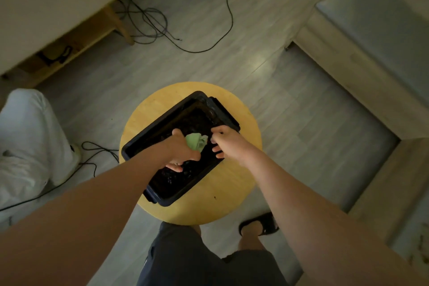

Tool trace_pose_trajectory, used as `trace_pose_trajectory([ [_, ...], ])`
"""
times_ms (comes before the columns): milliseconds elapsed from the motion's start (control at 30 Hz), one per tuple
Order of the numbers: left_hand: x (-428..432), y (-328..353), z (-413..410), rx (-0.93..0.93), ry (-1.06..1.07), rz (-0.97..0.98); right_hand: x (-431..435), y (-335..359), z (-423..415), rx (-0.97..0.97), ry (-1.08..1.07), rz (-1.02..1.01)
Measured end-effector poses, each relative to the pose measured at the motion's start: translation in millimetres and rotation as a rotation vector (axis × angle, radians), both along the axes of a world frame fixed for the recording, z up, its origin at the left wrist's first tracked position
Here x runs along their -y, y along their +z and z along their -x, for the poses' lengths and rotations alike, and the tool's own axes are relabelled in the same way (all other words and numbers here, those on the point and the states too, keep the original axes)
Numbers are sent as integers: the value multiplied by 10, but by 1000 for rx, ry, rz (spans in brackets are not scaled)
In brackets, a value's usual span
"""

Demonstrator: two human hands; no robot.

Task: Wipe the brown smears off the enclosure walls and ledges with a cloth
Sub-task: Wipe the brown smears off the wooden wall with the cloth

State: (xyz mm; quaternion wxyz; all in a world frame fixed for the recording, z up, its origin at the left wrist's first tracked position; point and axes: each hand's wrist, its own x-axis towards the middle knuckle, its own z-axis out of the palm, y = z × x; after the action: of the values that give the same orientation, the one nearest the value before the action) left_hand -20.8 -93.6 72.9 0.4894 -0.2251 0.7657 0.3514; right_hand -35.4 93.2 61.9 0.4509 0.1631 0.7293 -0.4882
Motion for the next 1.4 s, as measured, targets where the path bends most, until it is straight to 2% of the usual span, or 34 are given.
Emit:
trace_pose_trajectory([
  [200, -1443, 177, 29, -180, -17, -219, -1342, 134, -293, 19, -417, 20],
  [333, -2873, 295, -40, -326, -207, -257, -2635, 348, -693, -50, -711, 91],
  [467, -4308, 564, -259, -382, -320, -378, -3949, 620, -1181, -187, -932, 97],
  [533, -5113, 756, -390, -410, -445, -417, -4696, 836, -1465, -242, -1054, 99],
  [700, -6602, 1156, -603, -447, -649, -508, -6020, 1265, -1960, -355, -1240, 103],
  [867, -7611, 1461, -687, -431, -751, -546, -6848, 1454, -2251, -413, -1440, 137],
  [1033, -8435, 1590, -492, -351, -698, -634, -7484, 1572, -2140, -454, -1585, 120],
  [1200, -9302, 1677, 91, -533, -808, -655, -8209, 1766, -1666, -505, -1762, 199],
  [1267, -9744, 1775, 402, -472, -721, -696, -8561, 1847, -1419, -551, -1830, 223],
  [1400, -10517, 2023, 961, -50, -563, -792, -9110, 2093, -1005, -643, -1783, 95],
])
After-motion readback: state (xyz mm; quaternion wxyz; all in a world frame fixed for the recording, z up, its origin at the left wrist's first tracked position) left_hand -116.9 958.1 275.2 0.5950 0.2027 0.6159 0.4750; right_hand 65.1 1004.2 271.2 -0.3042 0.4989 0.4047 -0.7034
